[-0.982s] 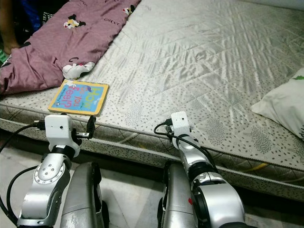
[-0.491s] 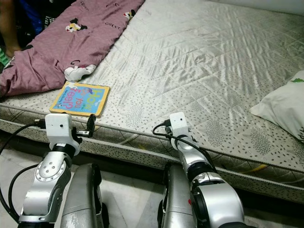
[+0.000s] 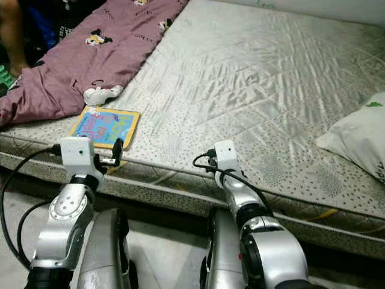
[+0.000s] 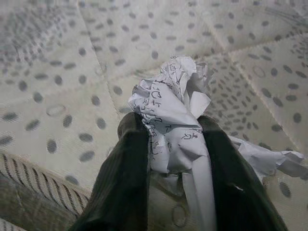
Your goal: Clean up the room
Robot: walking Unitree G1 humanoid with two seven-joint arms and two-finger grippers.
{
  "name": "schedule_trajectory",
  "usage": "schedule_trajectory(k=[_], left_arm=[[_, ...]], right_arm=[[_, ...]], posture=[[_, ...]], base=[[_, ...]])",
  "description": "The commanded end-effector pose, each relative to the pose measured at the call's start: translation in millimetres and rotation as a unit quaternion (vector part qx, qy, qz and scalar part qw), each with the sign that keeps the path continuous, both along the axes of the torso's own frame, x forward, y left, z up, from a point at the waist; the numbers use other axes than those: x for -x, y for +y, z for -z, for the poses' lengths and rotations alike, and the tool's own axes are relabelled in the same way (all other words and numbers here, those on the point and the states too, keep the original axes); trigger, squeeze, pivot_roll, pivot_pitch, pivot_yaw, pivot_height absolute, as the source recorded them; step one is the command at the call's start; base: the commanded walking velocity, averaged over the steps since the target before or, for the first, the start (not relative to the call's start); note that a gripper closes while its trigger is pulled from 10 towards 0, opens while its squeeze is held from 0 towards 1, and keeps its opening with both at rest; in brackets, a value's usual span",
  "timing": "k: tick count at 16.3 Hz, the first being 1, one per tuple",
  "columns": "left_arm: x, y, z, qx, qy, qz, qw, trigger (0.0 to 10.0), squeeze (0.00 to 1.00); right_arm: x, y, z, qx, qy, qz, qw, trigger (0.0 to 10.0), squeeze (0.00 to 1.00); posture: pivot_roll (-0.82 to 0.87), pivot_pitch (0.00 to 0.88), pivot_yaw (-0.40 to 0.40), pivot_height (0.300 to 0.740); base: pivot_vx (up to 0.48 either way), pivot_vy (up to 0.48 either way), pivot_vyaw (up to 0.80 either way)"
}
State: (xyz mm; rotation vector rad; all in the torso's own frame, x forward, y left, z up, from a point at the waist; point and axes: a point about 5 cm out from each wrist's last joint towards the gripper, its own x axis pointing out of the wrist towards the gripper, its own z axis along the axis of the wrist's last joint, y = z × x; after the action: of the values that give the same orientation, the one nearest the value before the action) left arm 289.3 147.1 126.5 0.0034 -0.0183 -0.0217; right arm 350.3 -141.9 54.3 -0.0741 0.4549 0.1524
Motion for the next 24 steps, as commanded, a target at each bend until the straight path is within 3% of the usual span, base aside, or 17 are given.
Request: schedule_trajectory(k=[1,13,19,23,24], left_arm=[[-2.8,0.9,-1,0.003,-0.004,-0.004,1.0,10.0,0.0],[-17.0,4.4,-8,0.018,-0.026,-0.011,0.999,10.0,0.0],[-14.5,3.1,-14,0.027,-0.049,-0.009,0.998,10.0,0.0],[-7.5,-3.1,-5,0.015,-0.041,-0.006,0.999,10.0,0.0],[-7.2,-2.9,-3,0.013,-0.036,0.0,0.999,10.0,0.0]], right_arm=[[-4.3,-1.7,-7,-0.016,-0.009,0.007,1.0,0.0,0.0],[0.9,-2.0,-28,-0.105,-0.082,0.039,0.99,0.0,0.0],[18.2,10.5,-51,-0.121,-0.184,0.055,0.974,0.0,0.0],[36.7,11.1,-56,-0.124,-0.231,0.068,0.963,0.0,0.0],[38.2,12.7,-58,-0.117,-0.24,0.059,0.962,0.4,0.0]], posture=[[0.11,0.0,-0.017,0.5],[0.05,0.0,0.019,0.5],[0.04,0.0,0.041,0.5],[0.04,0.0,0.051,0.5],[0.04,0.0,0.05,0.5]], base=[[0.0,0.0,0.0],[0.0,0.0,0.0],[0.0,0.0,0.0],[0.0,0.0,0.0],[0.0,0.0,0.0]])
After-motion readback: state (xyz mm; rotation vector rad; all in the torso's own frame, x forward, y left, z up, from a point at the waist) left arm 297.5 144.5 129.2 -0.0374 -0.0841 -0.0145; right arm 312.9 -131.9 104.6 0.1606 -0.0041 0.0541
